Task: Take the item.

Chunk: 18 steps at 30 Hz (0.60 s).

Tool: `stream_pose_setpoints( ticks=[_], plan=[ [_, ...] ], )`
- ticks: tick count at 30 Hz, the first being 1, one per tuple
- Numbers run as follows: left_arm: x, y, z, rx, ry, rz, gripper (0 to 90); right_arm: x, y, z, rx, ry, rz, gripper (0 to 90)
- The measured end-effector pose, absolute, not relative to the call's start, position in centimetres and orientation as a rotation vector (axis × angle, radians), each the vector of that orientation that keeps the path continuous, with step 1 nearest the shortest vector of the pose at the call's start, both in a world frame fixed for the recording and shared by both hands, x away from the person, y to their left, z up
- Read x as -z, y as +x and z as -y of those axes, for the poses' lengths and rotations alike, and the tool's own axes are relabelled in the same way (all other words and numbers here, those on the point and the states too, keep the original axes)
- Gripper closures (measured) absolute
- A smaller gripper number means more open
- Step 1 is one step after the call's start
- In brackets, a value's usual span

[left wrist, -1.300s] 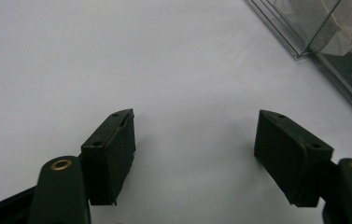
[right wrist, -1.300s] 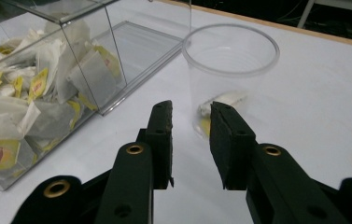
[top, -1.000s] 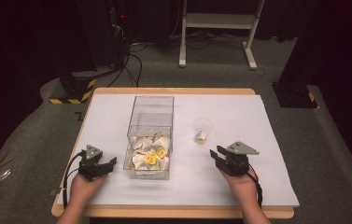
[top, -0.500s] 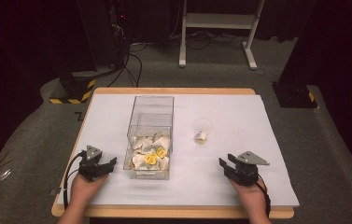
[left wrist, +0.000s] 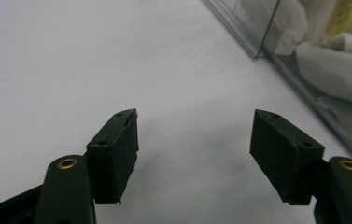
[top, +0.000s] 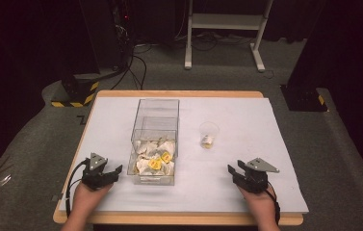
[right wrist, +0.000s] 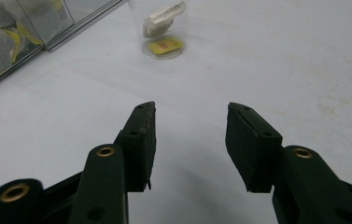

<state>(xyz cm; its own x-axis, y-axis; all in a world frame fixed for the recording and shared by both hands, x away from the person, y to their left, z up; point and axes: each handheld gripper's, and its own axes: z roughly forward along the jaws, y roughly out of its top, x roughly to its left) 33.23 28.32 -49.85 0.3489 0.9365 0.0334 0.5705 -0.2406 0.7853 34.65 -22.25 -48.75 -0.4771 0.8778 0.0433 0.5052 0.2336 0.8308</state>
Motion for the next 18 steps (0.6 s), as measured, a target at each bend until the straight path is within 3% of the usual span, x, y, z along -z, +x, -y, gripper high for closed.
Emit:
stream_pose_setpoints(
  ticks=[10,12,18],
  plan=[
    [48.2,33.2,-27.5,-0.606,1.903,-1.288,32.0,48.7,34.6,22.0,-1.148,1.264,-2.089,52.0],
    [48.0,32.9,-27.2,-0.661,1.938,-1.268,32.1,48.8,34.7,22.1,-1.144,1.265,-2.091,51.2],
    [48.2,31.4,-27.4,-0.649,1.876,-1.244,31.8,49.0,34.9,22.0,-1.133,1.282,-2.092,50.9]
  ],
)
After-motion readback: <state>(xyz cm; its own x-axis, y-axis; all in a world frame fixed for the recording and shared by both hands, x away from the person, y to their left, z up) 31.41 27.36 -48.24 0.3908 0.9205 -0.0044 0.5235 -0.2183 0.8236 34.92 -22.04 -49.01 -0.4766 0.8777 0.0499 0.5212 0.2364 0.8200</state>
